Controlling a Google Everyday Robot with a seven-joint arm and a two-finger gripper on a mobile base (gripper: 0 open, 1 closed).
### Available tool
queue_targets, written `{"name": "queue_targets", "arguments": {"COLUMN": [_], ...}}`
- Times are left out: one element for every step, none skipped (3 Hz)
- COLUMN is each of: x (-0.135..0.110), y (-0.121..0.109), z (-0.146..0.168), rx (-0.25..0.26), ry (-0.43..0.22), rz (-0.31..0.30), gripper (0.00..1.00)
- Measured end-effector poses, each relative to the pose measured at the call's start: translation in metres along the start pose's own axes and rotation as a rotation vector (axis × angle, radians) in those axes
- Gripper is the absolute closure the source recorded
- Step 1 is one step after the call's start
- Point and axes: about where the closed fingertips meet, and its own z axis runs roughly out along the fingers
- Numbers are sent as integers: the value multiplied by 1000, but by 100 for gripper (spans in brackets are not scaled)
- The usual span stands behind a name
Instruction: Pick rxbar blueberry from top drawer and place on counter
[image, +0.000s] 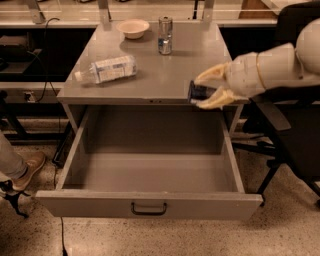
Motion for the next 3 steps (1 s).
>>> {"name": "queue_targets", "arguments": {"x": [7,29,42], "y": [-49,-110,-136], "z": [-4,18,37], "rx": [32,44,39], "ry": [46,96,110], "rz": [17,82,125], "gripper": [100,98,75]}}
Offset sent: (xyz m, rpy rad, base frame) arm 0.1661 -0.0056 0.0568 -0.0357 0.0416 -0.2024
